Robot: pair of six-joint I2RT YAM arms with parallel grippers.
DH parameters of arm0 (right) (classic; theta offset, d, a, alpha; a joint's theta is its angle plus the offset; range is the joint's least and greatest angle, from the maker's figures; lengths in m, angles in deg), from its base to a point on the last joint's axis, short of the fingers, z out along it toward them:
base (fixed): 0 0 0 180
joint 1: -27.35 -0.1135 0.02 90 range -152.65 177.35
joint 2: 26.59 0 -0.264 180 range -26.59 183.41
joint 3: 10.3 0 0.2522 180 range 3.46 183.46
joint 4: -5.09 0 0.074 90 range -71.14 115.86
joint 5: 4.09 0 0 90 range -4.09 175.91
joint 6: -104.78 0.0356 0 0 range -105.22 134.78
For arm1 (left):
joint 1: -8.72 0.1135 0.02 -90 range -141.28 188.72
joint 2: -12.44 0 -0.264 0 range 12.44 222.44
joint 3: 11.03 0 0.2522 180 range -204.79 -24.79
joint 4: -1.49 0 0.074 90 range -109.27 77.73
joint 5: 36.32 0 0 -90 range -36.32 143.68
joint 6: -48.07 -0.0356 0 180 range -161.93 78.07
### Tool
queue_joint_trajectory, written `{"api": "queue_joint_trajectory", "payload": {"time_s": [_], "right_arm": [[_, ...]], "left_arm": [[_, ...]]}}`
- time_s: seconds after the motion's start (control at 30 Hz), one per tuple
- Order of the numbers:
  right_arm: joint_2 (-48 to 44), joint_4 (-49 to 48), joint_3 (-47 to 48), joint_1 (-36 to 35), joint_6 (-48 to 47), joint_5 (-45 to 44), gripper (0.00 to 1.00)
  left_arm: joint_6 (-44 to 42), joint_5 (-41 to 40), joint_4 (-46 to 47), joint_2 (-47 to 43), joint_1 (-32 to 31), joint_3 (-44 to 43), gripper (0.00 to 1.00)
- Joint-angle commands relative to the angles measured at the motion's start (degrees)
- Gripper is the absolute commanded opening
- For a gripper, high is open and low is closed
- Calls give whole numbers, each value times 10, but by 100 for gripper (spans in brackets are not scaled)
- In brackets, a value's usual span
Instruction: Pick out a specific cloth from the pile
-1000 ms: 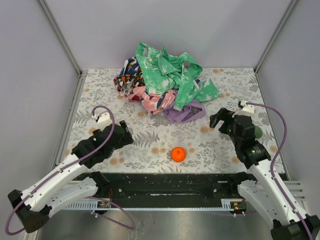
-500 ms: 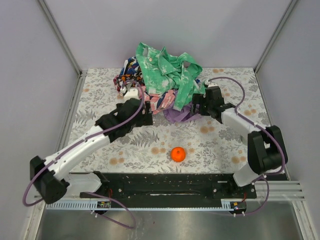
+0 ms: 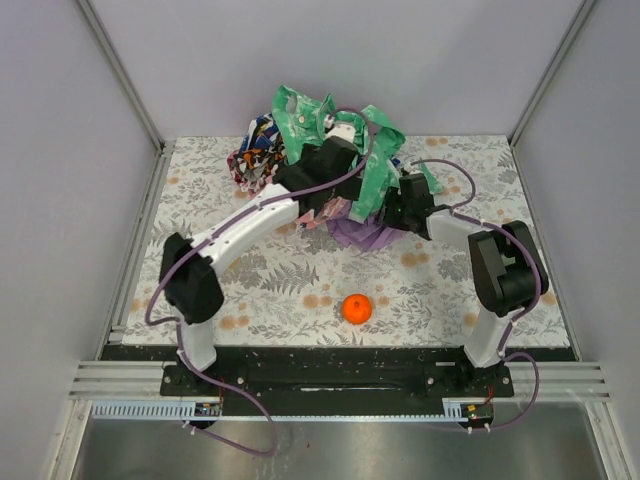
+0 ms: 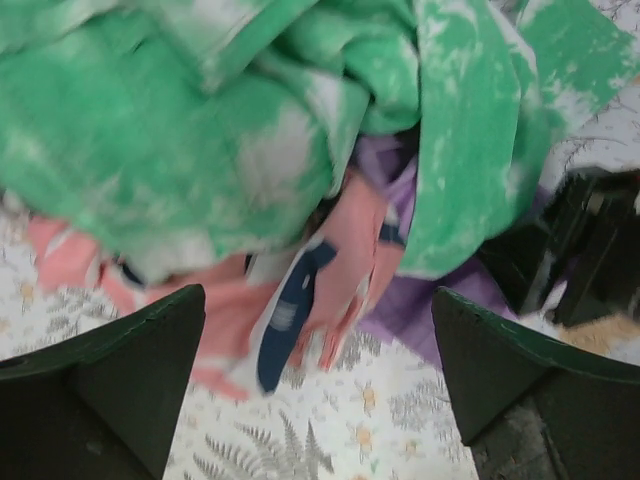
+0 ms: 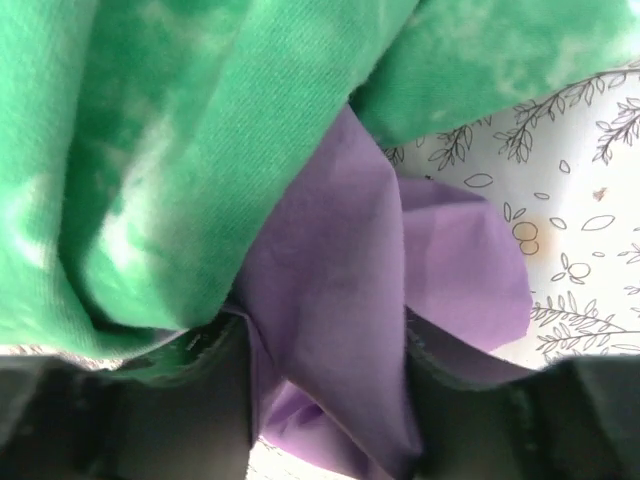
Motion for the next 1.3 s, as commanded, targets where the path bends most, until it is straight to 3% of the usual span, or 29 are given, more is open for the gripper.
{"api": "queue_joint_trajectory", "payload": {"time_s": [0.0, 0.13, 0.27, 0.4, 0.67, 0.83, 1.03, 1.27], "right_arm": [[-18, -88, -36, -4, 45, -26, 38], [-52, -150, -86, -3, 40, 16, 19], [-58, -147, -89, -4, 36, 43, 16], [-75, -159, -105, -3, 37, 57, 12], [-116, -167, -142, -4, 41, 126, 9], [-199, -138, -196, -4, 35, 124, 0], [-379, -9, -194, -4, 7, 3, 0], [-498, 153, -38, -3, -75, -259, 0]], "left_arm": [[-89, -4, -12, 110, 2, -134, 99], [-106, 41, -26, 191, 1, -226, 99], [-112, 85, 8, 223, 1, -229, 99], [-111, 73, 40, 262, 1, -243, 99], [-122, -119, 47, 422, 2, -404, 99], [-59, -138, 34, 439, 37, -417, 99], [42, -114, 9, 410, 115, -388, 99], [65, -98, -37, 407, 170, -386, 99]]}}
